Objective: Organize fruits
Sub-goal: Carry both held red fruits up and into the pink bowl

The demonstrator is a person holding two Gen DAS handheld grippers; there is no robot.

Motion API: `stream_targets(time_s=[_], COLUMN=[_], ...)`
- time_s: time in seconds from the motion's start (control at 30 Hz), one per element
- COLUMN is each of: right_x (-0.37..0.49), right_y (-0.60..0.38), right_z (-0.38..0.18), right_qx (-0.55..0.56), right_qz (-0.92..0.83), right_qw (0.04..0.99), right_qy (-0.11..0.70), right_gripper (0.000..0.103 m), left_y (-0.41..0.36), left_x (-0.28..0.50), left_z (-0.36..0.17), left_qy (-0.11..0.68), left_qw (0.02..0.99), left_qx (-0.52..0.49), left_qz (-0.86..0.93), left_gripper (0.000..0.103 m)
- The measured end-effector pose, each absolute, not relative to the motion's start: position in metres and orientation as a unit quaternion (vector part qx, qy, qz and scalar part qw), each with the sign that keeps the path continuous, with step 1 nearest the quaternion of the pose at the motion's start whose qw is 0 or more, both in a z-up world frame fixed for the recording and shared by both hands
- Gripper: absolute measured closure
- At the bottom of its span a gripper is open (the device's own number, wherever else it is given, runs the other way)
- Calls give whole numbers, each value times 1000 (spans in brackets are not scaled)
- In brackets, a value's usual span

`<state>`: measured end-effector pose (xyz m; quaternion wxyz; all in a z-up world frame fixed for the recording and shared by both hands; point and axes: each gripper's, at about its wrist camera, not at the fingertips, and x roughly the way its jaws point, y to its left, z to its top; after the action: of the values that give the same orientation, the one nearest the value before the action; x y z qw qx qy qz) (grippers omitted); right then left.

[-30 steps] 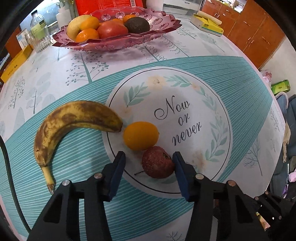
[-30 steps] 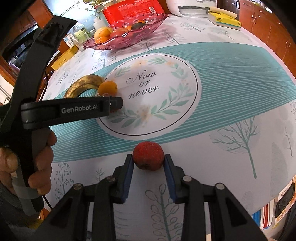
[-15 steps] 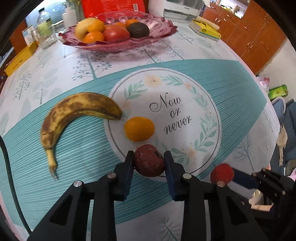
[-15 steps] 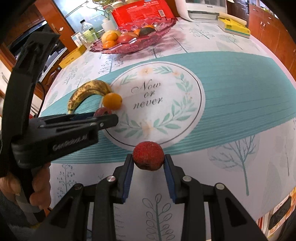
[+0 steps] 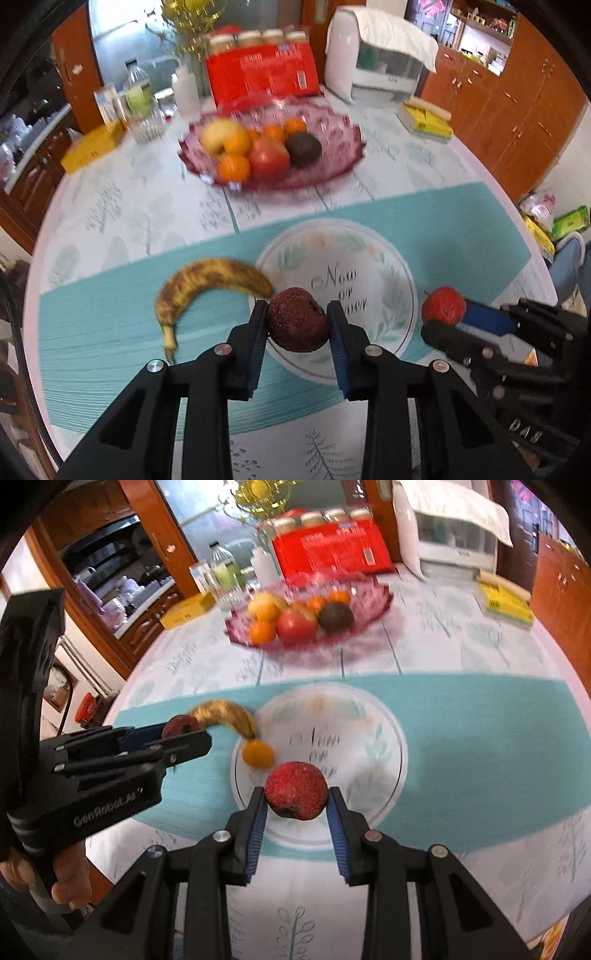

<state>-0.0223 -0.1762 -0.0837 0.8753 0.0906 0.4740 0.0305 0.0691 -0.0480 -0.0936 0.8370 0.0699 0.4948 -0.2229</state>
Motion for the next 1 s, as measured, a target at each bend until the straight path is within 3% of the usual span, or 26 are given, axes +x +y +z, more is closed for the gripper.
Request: stream_targets(time_s=[0.67, 0.83, 1.0], right_x=[97, 137, 182], right_y=[-241, -251, -260], right_z=[109, 122, 94], right_qx=[15, 18, 43], right_qz=[68, 64, 57], right_qw=[935, 938, 930], right_qy=[347, 341, 361], right_gripper=[70, 70, 70], left_y=[-93, -110, -121], left_x=[146, 180, 221], left_z=[96, 116, 95], left_qy=[366, 354, 371], left_qw=[918, 921, 913], left_qx=[77, 96, 101], left_qz=[-136, -130, -137], left_gripper=[73, 73, 72])
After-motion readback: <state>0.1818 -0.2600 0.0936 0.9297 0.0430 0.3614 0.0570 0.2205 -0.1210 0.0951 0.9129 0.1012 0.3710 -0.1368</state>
